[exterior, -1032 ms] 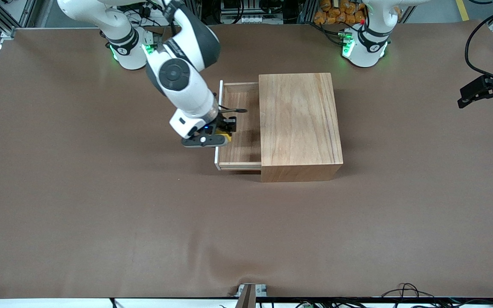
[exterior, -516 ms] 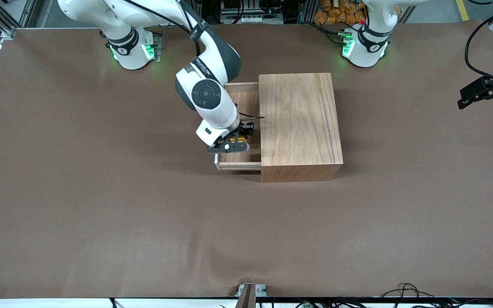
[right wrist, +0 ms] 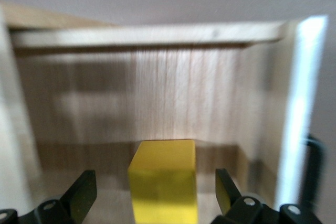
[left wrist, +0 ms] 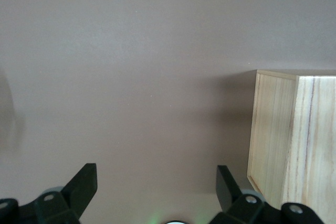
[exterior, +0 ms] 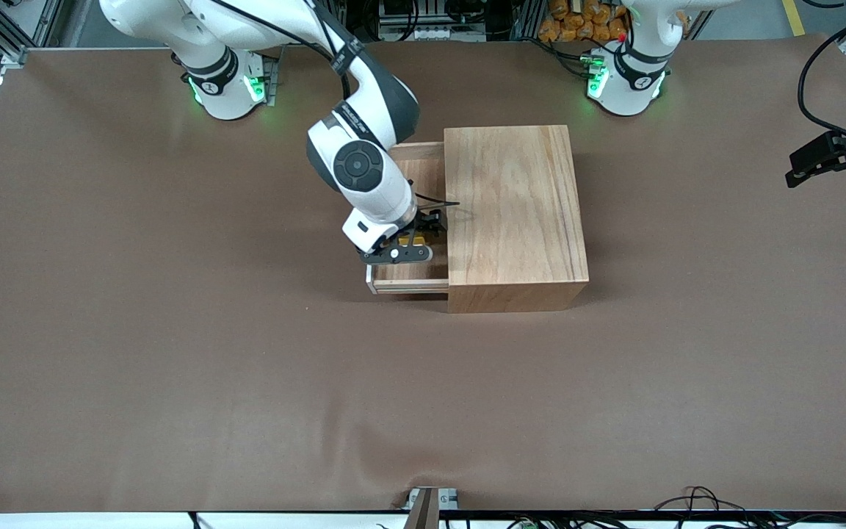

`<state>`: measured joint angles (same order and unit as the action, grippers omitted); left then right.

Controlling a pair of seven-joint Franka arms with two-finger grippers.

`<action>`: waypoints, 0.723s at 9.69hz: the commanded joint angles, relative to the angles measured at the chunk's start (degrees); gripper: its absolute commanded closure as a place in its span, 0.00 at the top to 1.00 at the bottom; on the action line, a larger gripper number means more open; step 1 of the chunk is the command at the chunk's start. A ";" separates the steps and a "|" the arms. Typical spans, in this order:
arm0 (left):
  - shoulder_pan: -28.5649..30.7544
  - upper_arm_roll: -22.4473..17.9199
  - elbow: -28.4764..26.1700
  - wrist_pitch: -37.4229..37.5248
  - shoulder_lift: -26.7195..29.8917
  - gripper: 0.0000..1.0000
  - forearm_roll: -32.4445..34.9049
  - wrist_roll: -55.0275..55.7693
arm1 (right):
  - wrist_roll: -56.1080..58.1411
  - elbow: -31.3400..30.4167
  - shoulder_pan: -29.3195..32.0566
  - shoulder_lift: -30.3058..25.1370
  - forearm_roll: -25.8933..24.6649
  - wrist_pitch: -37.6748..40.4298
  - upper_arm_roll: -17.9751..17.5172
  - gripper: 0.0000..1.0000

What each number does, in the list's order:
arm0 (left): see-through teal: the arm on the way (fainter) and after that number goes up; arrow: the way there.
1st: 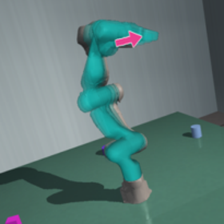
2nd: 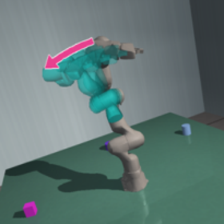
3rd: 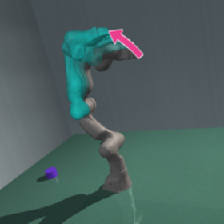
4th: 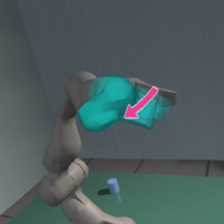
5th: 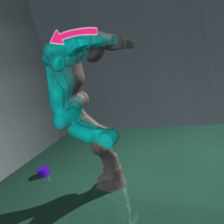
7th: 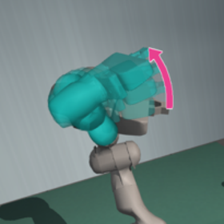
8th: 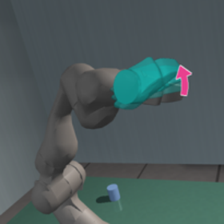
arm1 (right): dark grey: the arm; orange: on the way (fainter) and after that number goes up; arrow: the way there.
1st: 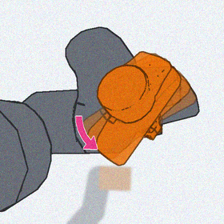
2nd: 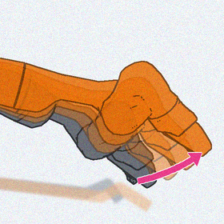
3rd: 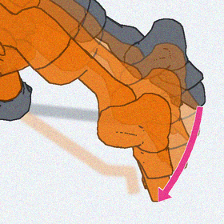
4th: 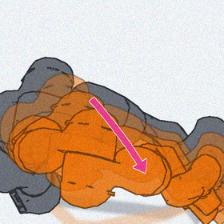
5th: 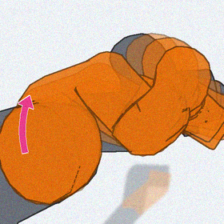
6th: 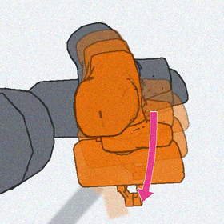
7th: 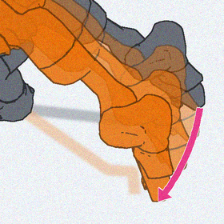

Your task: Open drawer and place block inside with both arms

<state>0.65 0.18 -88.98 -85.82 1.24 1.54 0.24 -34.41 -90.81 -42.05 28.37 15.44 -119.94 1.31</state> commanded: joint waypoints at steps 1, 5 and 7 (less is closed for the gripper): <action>-0.04 0.26 0.82 0.13 -0.27 1.00 0.57 0.02 | 0.49 -0.59 3.01 -8.56 0.91 7.76 2.98 1.00; -0.21 0.44 1.00 0.21 -0.27 1.00 0.57 0.11 | 10.45 -0.85 11.16 -17.54 -3.47 19.28 10.20 1.00; -0.22 0.44 1.96 0.82 -0.18 1.00 0.66 0.02 | 22.05 -0.94 19.33 -21.41 -6.82 25.87 10.03 1.00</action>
<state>0.54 0.47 -88.48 -85.80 1.23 1.54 0.24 -18.04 -89.82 -27.15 10.59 9.83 -96.44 12.33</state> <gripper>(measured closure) 0.000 0.000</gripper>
